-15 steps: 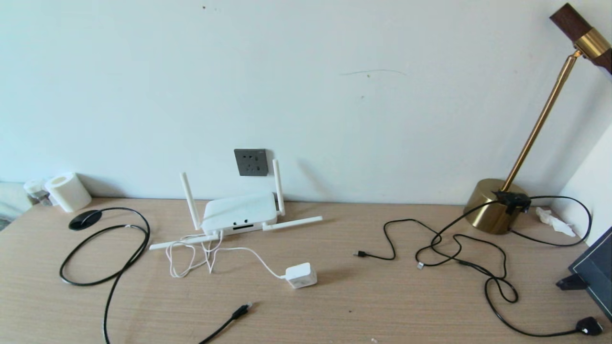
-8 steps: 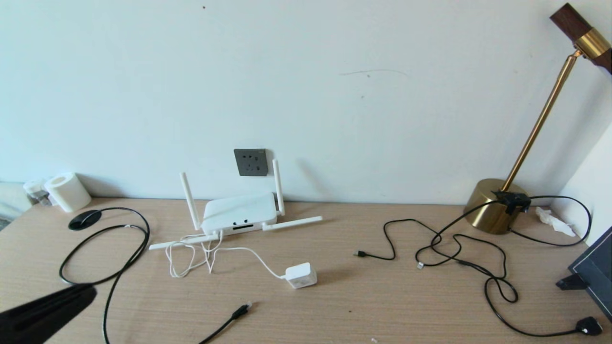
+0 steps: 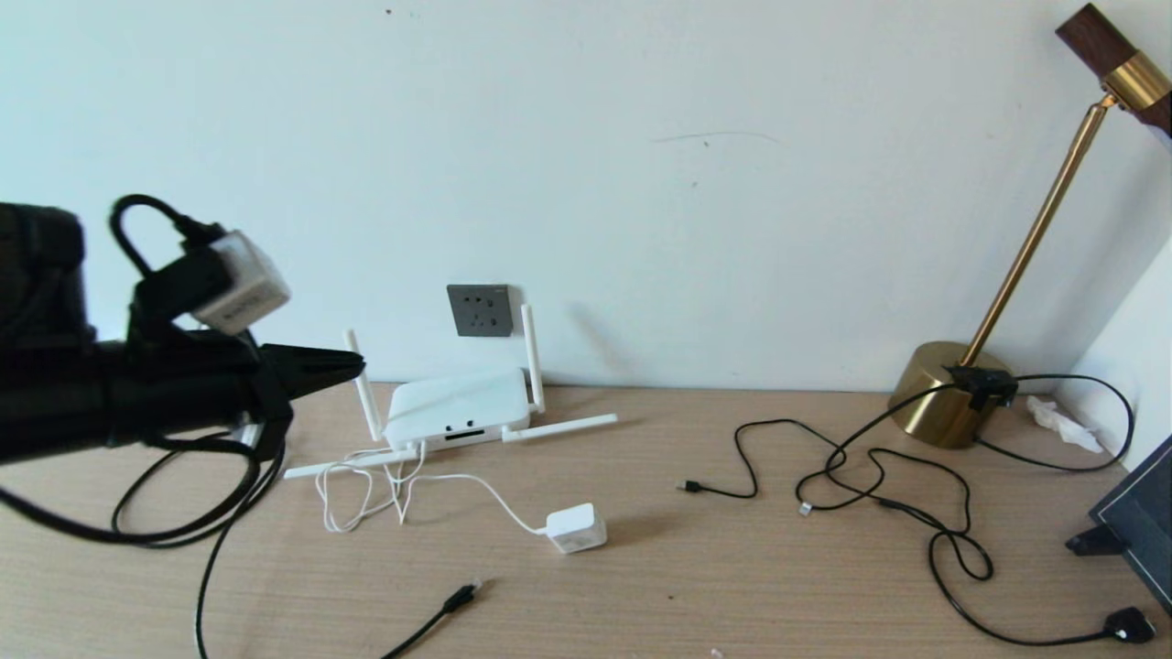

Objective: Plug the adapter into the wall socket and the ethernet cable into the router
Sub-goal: Pick up plug

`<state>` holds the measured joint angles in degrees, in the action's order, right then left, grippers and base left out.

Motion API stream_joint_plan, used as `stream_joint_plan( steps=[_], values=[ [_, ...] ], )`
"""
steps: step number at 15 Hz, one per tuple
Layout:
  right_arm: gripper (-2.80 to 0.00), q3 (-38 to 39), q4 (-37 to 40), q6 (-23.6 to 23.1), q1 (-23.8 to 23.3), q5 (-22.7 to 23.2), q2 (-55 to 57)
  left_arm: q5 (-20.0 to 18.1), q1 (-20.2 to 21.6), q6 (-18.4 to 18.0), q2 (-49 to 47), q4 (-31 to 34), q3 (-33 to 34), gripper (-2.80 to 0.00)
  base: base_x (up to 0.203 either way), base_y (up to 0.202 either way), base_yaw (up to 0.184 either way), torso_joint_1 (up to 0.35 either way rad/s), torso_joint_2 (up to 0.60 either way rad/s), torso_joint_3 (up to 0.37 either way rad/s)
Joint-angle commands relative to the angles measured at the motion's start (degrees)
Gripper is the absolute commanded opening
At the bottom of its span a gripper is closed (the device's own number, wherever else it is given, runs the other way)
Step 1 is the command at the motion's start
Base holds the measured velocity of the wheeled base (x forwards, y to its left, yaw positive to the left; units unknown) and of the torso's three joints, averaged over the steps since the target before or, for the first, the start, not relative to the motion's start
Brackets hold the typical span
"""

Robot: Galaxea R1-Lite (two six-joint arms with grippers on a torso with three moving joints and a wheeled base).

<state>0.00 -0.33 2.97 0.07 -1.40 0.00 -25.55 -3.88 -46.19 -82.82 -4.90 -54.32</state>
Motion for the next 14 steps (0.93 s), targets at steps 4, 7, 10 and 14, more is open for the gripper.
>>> stream_joint_plan(
  steps=[4, 7, 10, 14],
  values=[
    [-2.80, 0.0, 0.0, 0.0, 0.0, 0.0, 0.1, -2.8, -10.0, -22.2, -12.3, 16.6, -6.1, -2.80, 0.000, 0.000, 0.000, 0.000, 0.00, 0.000],
    [-2.80, 0.0, 0.0, 0.0, 0.0, 0.0, 0.1, -2.8, -13.6, -22.7, -16.1, 18.8, -9.6, -2.80, 0.000, 0.000, 0.000, 0.000, 0.00, 0.000],
    [-2.80, 0.0, 0.0, 0.0, 0.0, 0.0, 0.1, -2.9, -16.7, -22.7, -19.6, 21.1, -12.8, 0.00, 0.000, 0.000, 0.000, 0.000, 0.00, 0.000],
    [-2.80, 0.0, 0.0, 0.0, 0.0, 0.0, 0.1, -1.7, -17.6, -23.7, -22.9, 24.8, -12.6, 0.00, 0.000, 0.000, 0.000, 0.000, 0.00, 0.000]
  ],
)
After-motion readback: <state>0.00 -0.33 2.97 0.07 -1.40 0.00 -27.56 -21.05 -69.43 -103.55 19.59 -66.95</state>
